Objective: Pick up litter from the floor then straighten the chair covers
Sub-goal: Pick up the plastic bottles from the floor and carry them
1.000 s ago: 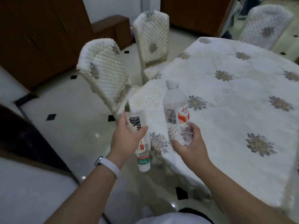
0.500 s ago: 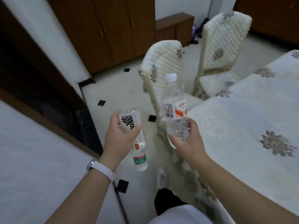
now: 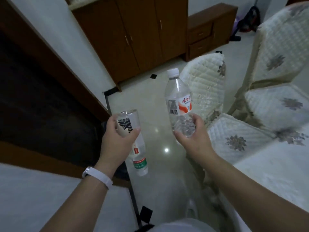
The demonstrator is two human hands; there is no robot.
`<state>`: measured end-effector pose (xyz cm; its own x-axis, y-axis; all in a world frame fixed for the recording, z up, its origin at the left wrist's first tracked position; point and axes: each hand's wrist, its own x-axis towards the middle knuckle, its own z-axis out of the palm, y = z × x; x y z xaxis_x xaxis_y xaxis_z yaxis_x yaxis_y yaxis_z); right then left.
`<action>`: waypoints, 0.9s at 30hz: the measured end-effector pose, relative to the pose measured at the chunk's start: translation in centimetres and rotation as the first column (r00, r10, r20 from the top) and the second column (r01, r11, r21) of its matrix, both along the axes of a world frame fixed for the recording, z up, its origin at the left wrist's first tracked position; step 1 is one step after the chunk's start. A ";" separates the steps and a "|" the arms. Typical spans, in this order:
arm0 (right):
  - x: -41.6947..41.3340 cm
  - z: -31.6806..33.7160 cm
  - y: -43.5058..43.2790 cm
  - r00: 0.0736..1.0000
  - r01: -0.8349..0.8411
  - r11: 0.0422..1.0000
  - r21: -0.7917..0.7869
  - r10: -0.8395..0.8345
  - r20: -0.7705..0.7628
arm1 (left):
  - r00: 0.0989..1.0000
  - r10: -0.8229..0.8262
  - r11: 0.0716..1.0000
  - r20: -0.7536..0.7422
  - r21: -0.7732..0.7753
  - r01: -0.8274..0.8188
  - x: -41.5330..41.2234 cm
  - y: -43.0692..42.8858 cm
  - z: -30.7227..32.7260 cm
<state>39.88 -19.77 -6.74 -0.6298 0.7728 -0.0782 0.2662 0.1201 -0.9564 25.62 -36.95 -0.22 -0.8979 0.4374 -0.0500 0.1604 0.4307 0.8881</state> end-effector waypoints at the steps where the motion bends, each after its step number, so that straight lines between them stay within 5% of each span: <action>1: -1.2 0.3 0.3 1.000 -0.008 1.000 -0.004 0.008 -0.002 | 1.000 0.013 1.000 0.005 -0.002 -0.013 -1.1 0.1 0.0; 13: -18.8 -1.0 4.2 0.994 -0.069 0.998 0.004 0.069 0.088 | 0.993 0.025 0.996 0.114 0.079 -0.034 -21.2 5.6 -5.0; 27: -38.2 1.7 11.8 0.981 0.154 0.987 0.049 -0.159 0.115 | 0.977 -0.126 0.990 0.174 0.082 0.113 -46.9 16.1 -5.1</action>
<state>1.64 -7.92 -5.03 -0.4891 0.8650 -0.1121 0.3958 0.1056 -0.9123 -21.29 -20.87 -5.27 -0.8184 0.5492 -0.1692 0.0431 0.3522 0.9349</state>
